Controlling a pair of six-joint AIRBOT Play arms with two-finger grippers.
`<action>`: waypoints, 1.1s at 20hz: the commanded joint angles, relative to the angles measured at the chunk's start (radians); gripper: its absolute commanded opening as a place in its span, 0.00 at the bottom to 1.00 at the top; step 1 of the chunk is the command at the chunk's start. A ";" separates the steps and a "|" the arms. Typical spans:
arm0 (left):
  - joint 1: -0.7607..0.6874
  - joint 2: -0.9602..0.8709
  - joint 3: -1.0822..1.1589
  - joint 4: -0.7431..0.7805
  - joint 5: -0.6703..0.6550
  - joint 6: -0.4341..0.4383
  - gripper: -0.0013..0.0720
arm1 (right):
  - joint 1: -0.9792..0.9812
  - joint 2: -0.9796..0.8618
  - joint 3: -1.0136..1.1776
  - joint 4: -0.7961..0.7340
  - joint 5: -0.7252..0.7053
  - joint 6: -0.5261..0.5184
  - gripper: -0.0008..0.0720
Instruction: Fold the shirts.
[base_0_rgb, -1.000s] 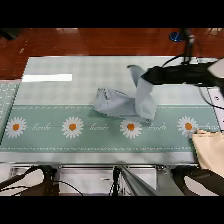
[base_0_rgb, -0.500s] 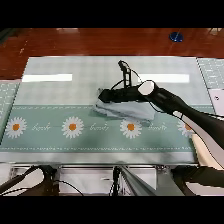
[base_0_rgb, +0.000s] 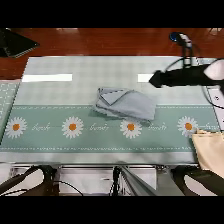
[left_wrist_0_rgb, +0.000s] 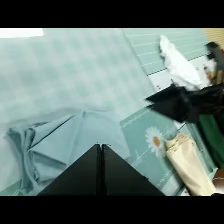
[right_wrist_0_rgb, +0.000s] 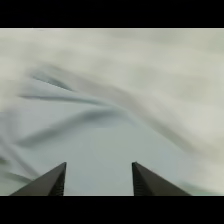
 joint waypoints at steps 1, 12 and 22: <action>-0.013 -0.002 -0.001 0.073 -0.001 -0.010 0.04 | -0.261 0.066 -0.034 -0.307 0.266 0.074 0.69; -0.013 -0.002 -0.044 0.085 -0.021 -0.026 0.04 | -0.298 -0.161 -0.487 0.482 -0.048 -0.159 0.82; -0.013 -0.002 -0.044 0.129 -0.020 -0.025 0.04 | -0.103 -0.280 -0.409 0.832 -0.041 -0.393 0.05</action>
